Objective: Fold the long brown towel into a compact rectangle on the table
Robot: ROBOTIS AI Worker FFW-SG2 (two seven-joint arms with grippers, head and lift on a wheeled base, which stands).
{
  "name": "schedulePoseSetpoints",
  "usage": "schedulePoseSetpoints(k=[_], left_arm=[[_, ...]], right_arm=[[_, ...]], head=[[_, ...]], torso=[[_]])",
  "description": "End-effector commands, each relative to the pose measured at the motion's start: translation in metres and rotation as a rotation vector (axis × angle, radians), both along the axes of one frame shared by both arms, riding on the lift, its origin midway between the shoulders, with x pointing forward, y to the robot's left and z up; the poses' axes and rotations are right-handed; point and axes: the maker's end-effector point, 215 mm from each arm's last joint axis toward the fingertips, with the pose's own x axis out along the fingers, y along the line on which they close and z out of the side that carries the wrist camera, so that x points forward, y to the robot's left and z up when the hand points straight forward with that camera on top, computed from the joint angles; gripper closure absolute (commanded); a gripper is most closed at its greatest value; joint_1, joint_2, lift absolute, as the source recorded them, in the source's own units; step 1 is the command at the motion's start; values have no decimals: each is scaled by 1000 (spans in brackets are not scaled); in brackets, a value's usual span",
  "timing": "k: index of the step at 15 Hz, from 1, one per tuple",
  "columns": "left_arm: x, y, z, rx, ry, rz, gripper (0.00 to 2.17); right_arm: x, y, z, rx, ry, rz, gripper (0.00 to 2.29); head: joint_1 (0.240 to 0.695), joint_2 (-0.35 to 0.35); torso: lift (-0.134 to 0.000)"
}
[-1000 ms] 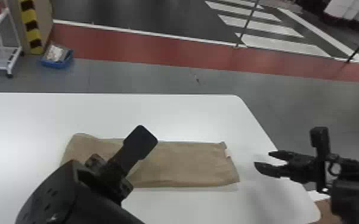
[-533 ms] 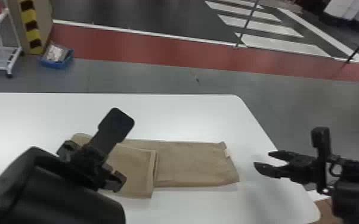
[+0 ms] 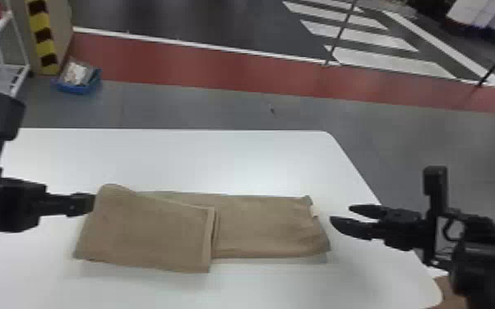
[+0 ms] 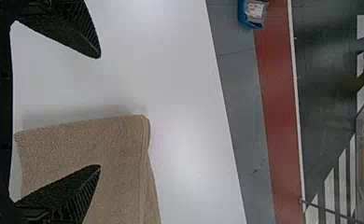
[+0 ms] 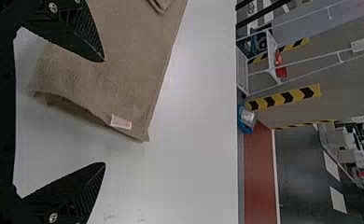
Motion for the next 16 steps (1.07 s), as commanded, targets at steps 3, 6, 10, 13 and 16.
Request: schedulePoseSetpoints(k=[3,6,10,13,16], left_arm=[[30,55,23,-185,-186,25,49],[33,95,27,-288,-252,59,46],[14,121,10,-335,-261,75,46],[0,139,6,-385,-282,87,46],[-9,145,-5,-416,-268,88,49]], right_arm=[[-23,84,26,226,126,-27,90],[-39,142,33,320,212,-23,93],[-32,192,10,253,258,-13,151],[-19,226,-5,210,278,-2,221],[-11,247,-21,137,314,-2,289]], head=[[695,-247],[695,-126],[695,21],[695,82],[695,144]], torso=[[-124],[-124],[-124],[-124],[-124]])
